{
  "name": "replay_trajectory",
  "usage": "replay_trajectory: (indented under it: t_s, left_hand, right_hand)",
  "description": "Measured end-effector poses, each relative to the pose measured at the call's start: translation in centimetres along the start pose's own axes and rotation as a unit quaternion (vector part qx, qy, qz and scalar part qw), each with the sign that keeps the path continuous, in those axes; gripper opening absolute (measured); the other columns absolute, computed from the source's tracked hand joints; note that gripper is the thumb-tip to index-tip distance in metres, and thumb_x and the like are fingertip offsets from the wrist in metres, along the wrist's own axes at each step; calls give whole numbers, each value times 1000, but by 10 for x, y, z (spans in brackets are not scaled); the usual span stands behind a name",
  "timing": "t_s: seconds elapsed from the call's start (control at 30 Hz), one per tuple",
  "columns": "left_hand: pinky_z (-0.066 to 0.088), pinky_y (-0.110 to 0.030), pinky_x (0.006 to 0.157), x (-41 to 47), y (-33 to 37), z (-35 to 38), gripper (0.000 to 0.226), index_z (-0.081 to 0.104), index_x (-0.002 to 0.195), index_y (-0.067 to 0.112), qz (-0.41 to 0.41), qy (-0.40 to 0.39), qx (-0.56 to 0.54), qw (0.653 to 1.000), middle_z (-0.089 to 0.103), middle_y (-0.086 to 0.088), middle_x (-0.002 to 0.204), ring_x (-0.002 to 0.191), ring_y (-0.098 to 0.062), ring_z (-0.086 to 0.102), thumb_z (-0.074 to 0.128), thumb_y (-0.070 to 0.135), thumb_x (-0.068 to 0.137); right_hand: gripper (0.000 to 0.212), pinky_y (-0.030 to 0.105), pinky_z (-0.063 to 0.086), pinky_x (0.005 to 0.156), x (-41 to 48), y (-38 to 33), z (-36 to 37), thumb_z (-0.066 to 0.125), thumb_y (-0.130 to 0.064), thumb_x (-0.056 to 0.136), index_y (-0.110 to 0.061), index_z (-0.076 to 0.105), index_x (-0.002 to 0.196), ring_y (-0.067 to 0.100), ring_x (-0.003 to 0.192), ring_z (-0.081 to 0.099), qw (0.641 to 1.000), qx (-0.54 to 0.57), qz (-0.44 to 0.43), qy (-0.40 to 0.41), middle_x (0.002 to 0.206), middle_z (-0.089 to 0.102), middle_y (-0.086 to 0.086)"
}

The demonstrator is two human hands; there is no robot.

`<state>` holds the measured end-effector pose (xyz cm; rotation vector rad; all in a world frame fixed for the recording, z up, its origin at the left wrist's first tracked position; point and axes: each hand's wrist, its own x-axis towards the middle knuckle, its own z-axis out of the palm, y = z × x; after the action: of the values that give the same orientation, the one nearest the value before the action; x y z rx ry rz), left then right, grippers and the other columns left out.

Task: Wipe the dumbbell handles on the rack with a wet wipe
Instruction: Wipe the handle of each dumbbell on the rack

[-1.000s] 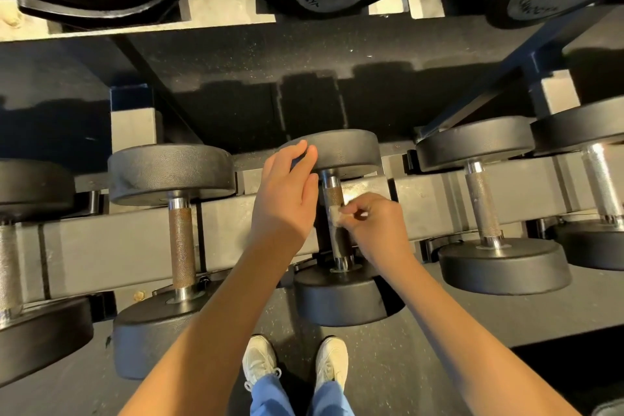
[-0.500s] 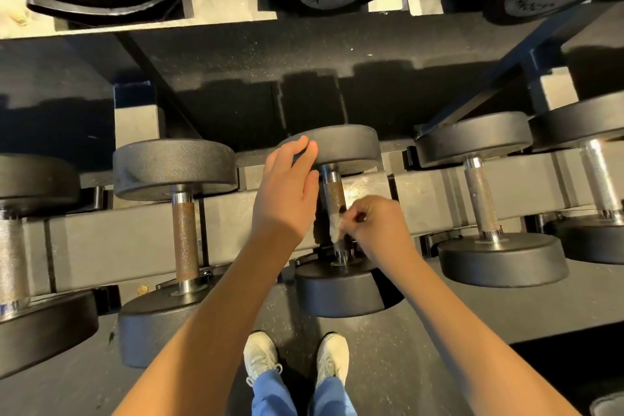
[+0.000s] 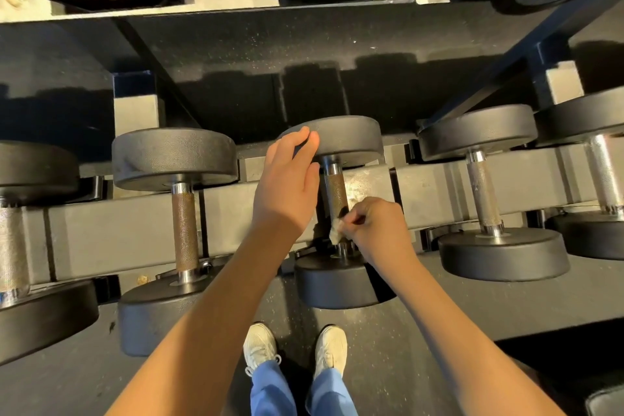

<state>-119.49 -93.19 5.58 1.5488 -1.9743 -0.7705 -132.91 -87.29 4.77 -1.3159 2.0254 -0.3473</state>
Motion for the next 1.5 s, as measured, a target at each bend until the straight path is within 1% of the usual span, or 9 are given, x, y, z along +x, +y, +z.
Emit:
replay_trajectory:
  t_s: [0.17,0.33,0.43,0.5,0.77,1.0,1.23,1.37,1.5]
  left_hand:
    - [24,-17,104,-1,2,-1,48,35,146,18,-2,-7,17,1000,33,4,149,137,-8,25,45,16,100]
    - [27,-22,108,2,9,-15,47,34,146,18,-24,-65,13,998,34,5,148,136,-10,29,43,19,100]
    - [35,-21,99,5,19,-36,39,43,139,18,-44,-74,-10,996,44,5,133,118,-7,43,44,20,100]
    - [32,-18,94,5,30,-55,40,41,140,19,-55,-63,-11,996,43,6,132,111,2,38,44,22,100]
    - [32,-19,99,43,83,-127,44,41,141,13,-4,13,10,1000,45,-1,134,121,-12,45,47,22,99]
    - [31,-22,97,108,96,-151,42,41,140,16,4,28,4,1000,44,1,135,124,-13,43,45,23,99]
    - [32,-34,104,186,84,-172,42,36,143,11,19,-13,85,996,39,-3,144,130,-20,35,39,21,101]
    - [31,-40,105,237,63,-176,46,35,144,10,14,-45,137,989,35,-6,149,133,-24,33,43,22,100]
    - [25,-37,109,267,40,-176,70,26,150,17,11,-78,275,958,23,-2,156,140,-22,22,55,44,92]
  right_hand:
    - [5,24,51,76,-1,9,4,70,-13,83,-10,73,81,14,79,63,993,-56,31,-100,86,69,5]
    - [2,5,35,61,-18,11,-6,70,-14,84,-13,68,84,7,75,55,995,32,-40,86,84,62,-5]
    - [5,6,39,66,-29,7,-23,72,-18,82,-18,68,82,3,77,58,984,146,-7,105,82,64,-7]
    - [6,11,42,69,-37,-3,-39,73,-18,82,-19,67,83,4,80,58,974,194,-15,119,84,64,-6]
    - [18,3,42,66,-41,-78,-116,73,-11,82,-27,64,80,-8,79,58,936,290,-112,166,87,64,-4]
    - [7,9,47,68,7,-142,-173,70,-12,85,-14,67,91,0,79,61,912,310,-172,206,92,65,5]
    - [4,9,45,70,76,-208,-214,70,-20,85,-21,66,87,1,81,59,914,280,-136,260,92,64,-2]
    - [6,15,45,71,121,-232,-222,69,-20,85,-14,68,87,8,81,59,959,178,-114,187,88,65,-1]
    - [10,9,35,60,153,-240,-216,68,-18,86,-22,64,77,-1,69,51,984,76,-97,126,78,60,-7]
